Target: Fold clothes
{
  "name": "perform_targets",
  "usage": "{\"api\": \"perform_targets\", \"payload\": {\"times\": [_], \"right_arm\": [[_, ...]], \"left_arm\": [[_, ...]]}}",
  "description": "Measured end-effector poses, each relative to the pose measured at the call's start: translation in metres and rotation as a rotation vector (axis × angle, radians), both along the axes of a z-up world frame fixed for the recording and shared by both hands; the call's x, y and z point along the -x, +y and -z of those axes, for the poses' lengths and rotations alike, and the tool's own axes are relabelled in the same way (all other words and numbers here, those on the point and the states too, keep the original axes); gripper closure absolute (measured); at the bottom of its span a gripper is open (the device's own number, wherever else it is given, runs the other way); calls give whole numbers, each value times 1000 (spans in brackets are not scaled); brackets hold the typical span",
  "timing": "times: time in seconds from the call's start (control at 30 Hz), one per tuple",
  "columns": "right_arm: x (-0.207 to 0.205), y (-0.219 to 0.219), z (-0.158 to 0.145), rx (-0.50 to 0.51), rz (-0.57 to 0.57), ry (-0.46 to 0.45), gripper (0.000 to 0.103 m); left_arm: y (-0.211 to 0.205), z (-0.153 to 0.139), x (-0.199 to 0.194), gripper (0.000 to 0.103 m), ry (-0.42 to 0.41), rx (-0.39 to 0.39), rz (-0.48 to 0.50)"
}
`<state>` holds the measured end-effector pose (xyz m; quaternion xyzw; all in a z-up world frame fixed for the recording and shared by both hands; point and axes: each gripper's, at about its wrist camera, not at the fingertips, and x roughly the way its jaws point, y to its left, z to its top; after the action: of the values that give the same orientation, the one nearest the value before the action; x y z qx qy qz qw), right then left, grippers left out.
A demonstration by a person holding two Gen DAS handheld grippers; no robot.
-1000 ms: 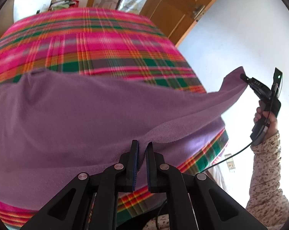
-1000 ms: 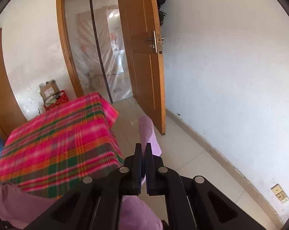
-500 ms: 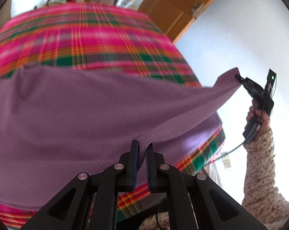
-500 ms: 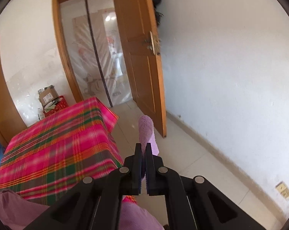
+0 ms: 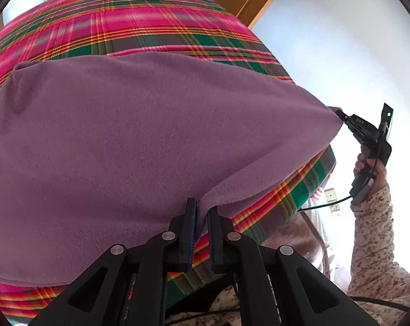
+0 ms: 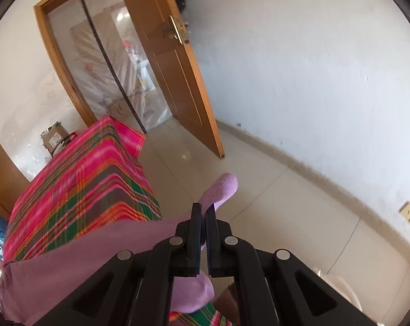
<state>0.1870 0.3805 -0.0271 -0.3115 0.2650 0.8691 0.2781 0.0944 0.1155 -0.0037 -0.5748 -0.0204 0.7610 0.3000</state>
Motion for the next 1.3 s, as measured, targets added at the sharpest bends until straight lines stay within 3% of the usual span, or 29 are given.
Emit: {"api": "perform_targets", "payload": {"times": [0.37, 0.53, 0.7, 0.87, 1.0, 1.17, 1.3], "right_arm": [[0, 2, 37, 74, 7, -68, 100], [3, -4, 47, 62, 23, -106, 100], [2, -7, 56, 85, 55, -136, 97], [-4, -5, 48, 61, 137, -160, 94], [-12, -13, 27, 5, 209, -148, 94], [-1, -62, -19, -144, 94, -58, 93], [30, -126, -32, -182, -182, -34, 92]], "left_arm": [[-1, 2, 0, 95, -10, -17, -6], [-1, 0, -4, 82, -10, -32, 12], [-6, -3, -8, 77, -15, -58, 31], [-18, -8, -16, 76, -10, -86, 65], [-36, -13, -13, 76, 10, -91, 30], [-64, -19, 1, 74, 23, -119, -67], [-82, -16, 10, 74, 17, -139, -135]]}}
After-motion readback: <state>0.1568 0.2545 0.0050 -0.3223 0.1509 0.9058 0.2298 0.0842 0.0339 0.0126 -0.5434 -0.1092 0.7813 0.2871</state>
